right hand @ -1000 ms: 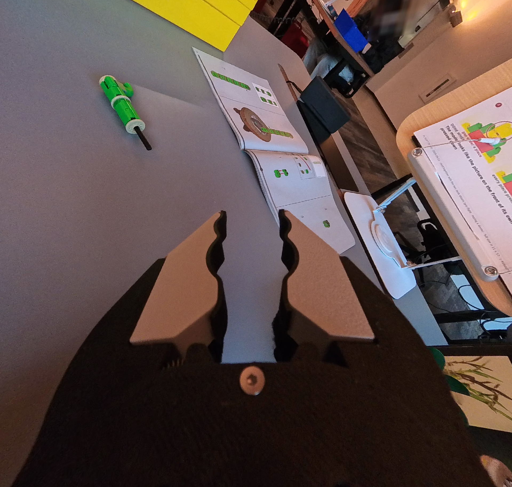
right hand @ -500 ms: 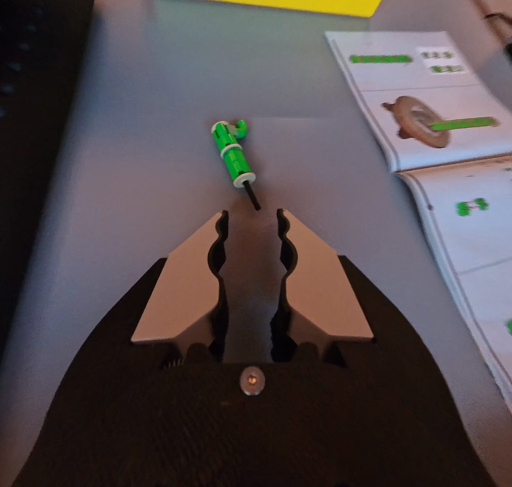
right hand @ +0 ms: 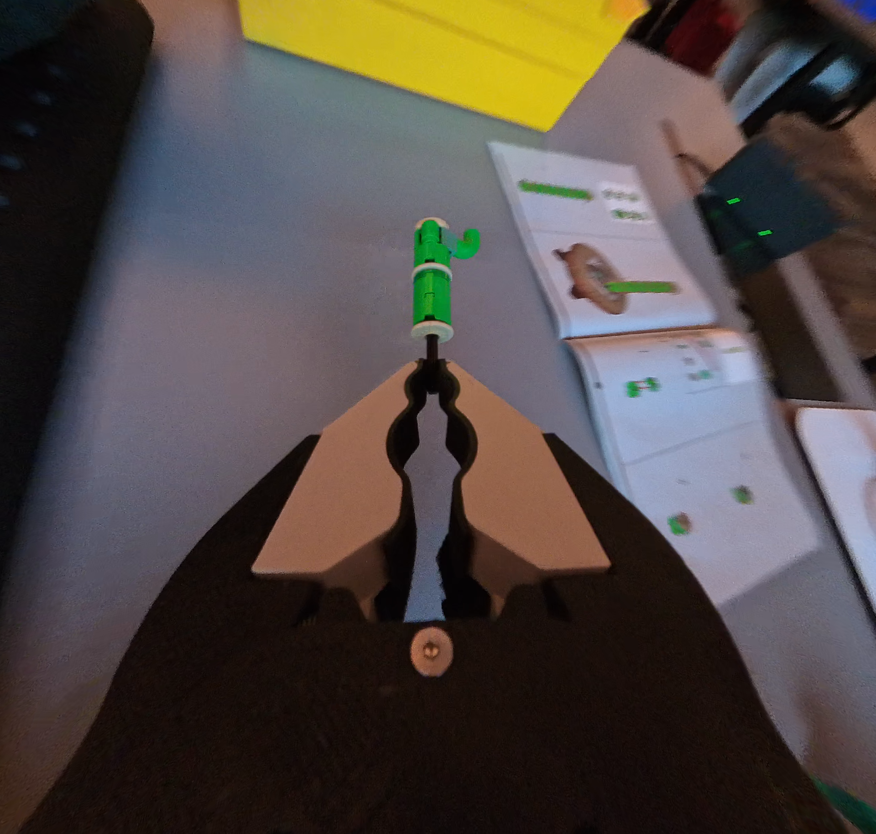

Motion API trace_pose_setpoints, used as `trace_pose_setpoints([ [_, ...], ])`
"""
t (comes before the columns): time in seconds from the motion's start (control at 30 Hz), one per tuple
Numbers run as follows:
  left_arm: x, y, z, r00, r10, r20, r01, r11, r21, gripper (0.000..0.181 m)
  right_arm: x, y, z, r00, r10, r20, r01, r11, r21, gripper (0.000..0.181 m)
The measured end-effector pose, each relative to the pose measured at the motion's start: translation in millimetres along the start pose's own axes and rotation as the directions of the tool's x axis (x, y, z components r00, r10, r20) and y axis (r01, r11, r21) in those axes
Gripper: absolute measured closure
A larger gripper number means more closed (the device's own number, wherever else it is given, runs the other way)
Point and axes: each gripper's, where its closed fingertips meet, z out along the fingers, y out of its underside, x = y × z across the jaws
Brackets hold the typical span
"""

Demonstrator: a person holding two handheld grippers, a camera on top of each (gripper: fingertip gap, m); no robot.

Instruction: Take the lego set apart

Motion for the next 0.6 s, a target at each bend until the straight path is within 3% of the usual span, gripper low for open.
trace_pose_setpoints([
  [0.1, 28.3, 13.6, 33.6, 0.98, 0.168, -0.104, -0.18, 0.976, -0.12, 0.137, 16.2, 5.1, -24.9, 0.997, 0.009, -0.079, -0.008, 1.0, 0.003, 0.179],
  [0.3, 35.9, 37.6, 89.3, 0.943, 0.317, -0.106, -0.334, 0.892, -0.305, 0.13, 30.5, 23.3, -35.9, 0.993, 0.044, -0.109, -0.047, 0.999, -0.027, 0.179],
  [0.4, 23.6, 59.5, 105.7, 0.916, 0.394, -0.077, -0.388, 0.82, -0.421, 0.147, 31.1, 20.7, -38.4, 0.993, 0.036, -0.115, -0.038, 0.999, -0.02, 0.179],
  [0.6, 27.5, 67.8, 118.2, 0.893, 0.434, -0.122, -0.442, 0.791, -0.422, 0.166, 31.8, 21.8, -37.3, 0.992, 0.039, -0.117, -0.04, 0.999, -0.007, 0.178],
])
